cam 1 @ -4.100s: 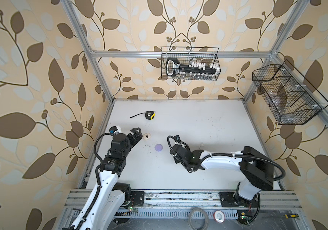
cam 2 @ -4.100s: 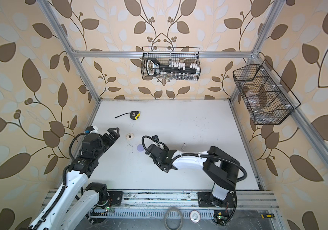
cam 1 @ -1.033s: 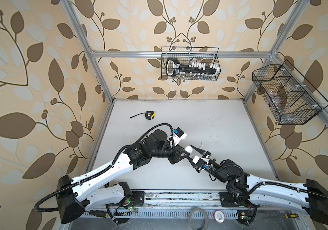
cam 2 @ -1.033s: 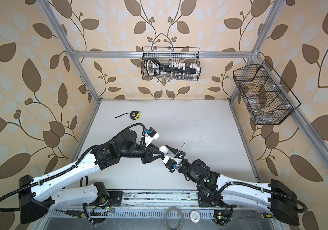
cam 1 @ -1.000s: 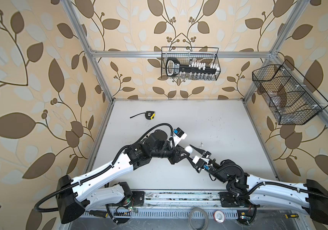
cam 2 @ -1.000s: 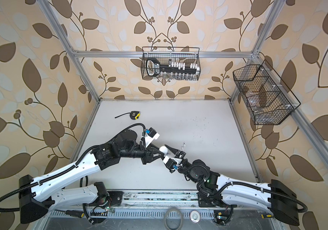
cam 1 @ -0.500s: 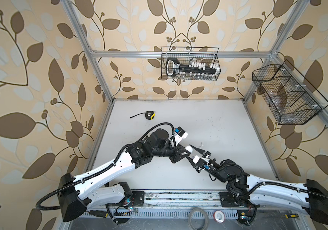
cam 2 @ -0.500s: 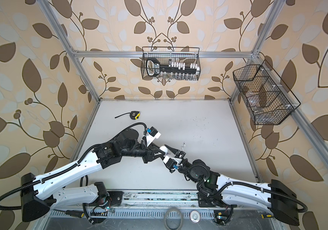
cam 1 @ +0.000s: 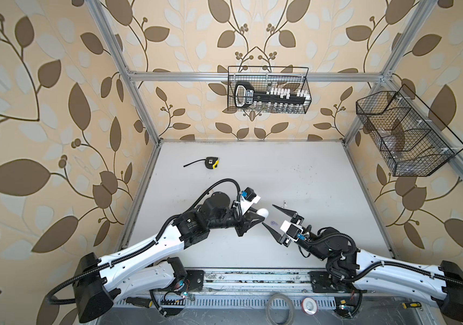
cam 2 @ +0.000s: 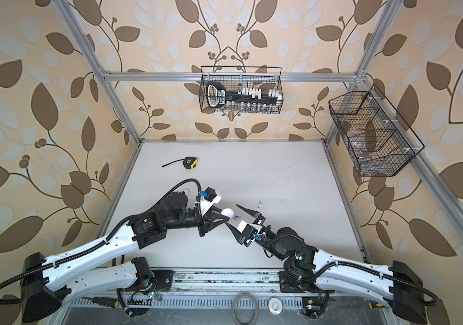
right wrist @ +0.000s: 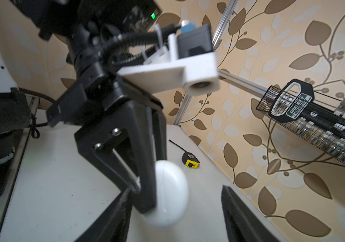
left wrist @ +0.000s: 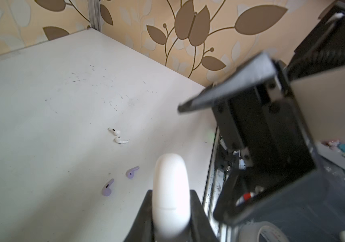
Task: Insert wireless bluetooth earbuds into charging case
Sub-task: Pass the charging case.
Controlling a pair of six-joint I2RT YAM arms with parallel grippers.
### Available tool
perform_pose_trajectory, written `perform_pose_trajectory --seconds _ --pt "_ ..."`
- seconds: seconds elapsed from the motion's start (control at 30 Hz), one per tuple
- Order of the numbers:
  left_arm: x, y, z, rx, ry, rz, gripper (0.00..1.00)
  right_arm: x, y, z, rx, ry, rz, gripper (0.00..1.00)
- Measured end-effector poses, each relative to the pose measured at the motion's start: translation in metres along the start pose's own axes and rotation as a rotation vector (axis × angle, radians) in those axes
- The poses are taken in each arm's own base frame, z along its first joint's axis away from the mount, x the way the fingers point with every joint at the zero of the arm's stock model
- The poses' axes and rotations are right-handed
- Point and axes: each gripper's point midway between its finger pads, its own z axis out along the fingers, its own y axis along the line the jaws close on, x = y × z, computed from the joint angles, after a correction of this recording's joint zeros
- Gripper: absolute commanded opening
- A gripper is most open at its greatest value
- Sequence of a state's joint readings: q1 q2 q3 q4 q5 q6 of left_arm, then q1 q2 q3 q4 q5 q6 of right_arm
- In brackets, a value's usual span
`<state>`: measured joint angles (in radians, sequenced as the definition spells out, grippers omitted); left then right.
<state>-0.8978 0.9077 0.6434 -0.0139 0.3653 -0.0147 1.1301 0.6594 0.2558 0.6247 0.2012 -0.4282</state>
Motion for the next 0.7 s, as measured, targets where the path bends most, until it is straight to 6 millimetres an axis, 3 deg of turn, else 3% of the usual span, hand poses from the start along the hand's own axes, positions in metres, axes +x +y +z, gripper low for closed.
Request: perform_pose_trajectory --seconds 0.1,0.17,0.47,0.7 --pt "0.025 -0.004 -0.014 0.01 -0.042 0.108 0.0 -0.005 0.002 -0.01 -0.016 -0.05 0.043 0.63" --pt "0.031 -0.011 -0.021 0.038 -0.086 0.185 0.0 -0.001 0.008 -0.012 -0.043 -0.05 0.062 0.62" --pt "0.019 -0.025 -0.035 0.072 -0.222 0.369 0.0 0.021 0.039 -0.002 -0.173 0.015 0.097 0.58" --pt "0.023 -0.023 -0.029 0.073 -0.203 0.382 0.0 0.019 0.046 0.0 -0.209 0.006 0.122 0.57"
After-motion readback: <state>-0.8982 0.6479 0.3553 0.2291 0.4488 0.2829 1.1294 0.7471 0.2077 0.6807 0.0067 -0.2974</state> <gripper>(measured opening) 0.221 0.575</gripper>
